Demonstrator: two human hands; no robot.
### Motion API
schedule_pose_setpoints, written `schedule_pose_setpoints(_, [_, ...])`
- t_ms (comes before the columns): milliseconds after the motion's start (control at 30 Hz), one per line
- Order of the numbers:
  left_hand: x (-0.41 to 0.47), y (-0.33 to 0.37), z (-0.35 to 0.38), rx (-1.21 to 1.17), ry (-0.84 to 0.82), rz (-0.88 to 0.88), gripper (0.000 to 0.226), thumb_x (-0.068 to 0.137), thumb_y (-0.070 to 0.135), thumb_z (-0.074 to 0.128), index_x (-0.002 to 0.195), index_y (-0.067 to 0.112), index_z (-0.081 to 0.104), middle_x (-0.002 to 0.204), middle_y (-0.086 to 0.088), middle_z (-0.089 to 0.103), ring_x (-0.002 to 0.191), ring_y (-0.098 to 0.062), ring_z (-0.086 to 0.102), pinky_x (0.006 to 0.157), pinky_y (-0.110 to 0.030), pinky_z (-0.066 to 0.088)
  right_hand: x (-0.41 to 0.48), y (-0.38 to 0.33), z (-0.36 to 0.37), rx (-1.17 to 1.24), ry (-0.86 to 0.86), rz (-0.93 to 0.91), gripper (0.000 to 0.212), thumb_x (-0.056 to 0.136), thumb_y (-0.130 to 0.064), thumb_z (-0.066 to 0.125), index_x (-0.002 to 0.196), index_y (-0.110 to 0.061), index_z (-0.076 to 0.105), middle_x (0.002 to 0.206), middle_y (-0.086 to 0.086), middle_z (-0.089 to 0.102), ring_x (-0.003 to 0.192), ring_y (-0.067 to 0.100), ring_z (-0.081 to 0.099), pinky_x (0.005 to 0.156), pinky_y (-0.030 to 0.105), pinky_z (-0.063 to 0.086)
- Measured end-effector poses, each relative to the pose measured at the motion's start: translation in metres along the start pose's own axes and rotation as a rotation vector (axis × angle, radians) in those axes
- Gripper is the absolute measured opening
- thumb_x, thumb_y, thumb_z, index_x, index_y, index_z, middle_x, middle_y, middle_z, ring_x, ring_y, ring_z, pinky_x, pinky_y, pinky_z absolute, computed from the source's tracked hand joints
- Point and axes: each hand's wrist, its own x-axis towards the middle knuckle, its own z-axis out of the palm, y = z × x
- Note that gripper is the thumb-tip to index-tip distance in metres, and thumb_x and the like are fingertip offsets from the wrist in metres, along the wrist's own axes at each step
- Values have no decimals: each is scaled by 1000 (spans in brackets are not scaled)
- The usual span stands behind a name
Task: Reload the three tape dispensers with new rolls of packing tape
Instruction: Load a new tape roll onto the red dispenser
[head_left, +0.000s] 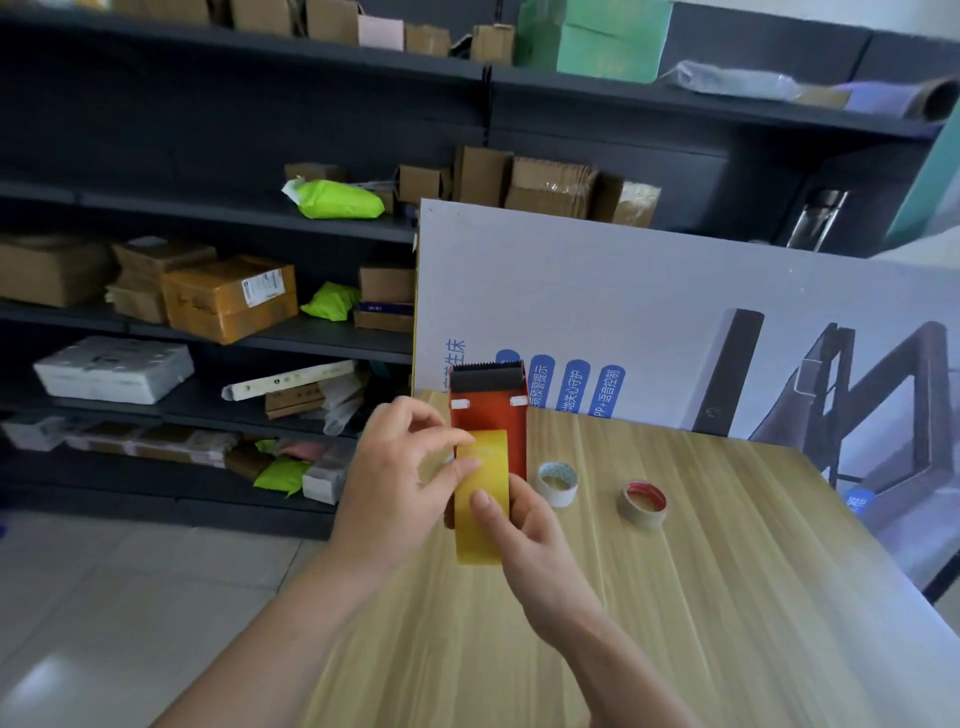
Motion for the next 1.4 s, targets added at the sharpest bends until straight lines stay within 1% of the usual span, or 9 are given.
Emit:
schedule_pose_setpoints(133, [8,5,-7,84,-24,139,9,76,18,77,80,10,75,84,2,58,88,-14,51,79,-36,49,-2,-4,2,-5,-9,-17,36,90,-28,56,119,-7,59,98,6,74,92,15,71,75,24,53])
schedule_pose_setpoints(233, [14,8,-12,170,-15,208,7,77,14,76,78,9,72,94,-4,61,96,-21,55,83,-44,49,-5,-7,2,-12,-18,-20,32,88,-26,56,113,-6,62,93,7,73,86,13,71,73,22,53])
schedule_pose_setpoints(333, [20,12,-15,188,-50,221,8,83,15,70,77,10,66,122,-8,58,116,-22,52,99,-39,43,-7,-9,3,-18,-13,-6,32,85,-27,55,104,-3,62,88,11,69,79,14,71,71,24,55])
schedule_pose_setpoints(433, [24,17,-17,181,-84,205,12,88,14,62,78,8,61,135,-8,54,127,-21,48,102,-32,40,-7,-14,5,-57,-16,-25,31,85,-27,53,102,-2,62,84,10,67,77,14,70,72,27,56])
schedule_pose_setpoints(600, [36,21,-22,326,-57,161,9,86,15,64,80,9,63,120,-5,65,109,-28,55,90,-44,43,-10,-22,6,-161,-43,-49,22,86,-25,52,98,-10,62,84,12,70,74,10,71,66,21,53])
schedule_pose_setpoints(867, [44,15,-24,349,-23,125,10,89,16,60,80,11,63,88,-2,72,83,-26,58,78,-41,43,-14,-23,9,-236,-66,-51,20,86,-25,53,97,-11,62,83,8,73,75,10,70,67,21,53])
schedule_pose_setpoints(967, [48,10,-24,346,-3,83,12,91,19,56,82,12,60,81,-5,69,75,-25,56,69,-36,43,-15,-24,10,-236,-83,-58,25,82,-24,54,96,-4,61,84,18,67,75,17,67,68,25,55])
schedule_pose_setpoints(1200, [59,7,-28,243,-36,-8,15,93,21,55,78,16,56,63,5,55,60,-11,48,52,-24,27,-16,-25,7,-207,-130,17,24,76,-20,55,97,-11,62,88,12,67,80,23,73,70,29,58])
schedule_pose_setpoints(1400, [67,13,-26,188,-122,-44,16,92,25,57,78,19,59,70,11,61,66,-4,55,54,-23,41,-9,-29,12,-157,44,206,48,83,-59,63,90,-11,62,79,14,70,64,16,73,58,21,56])
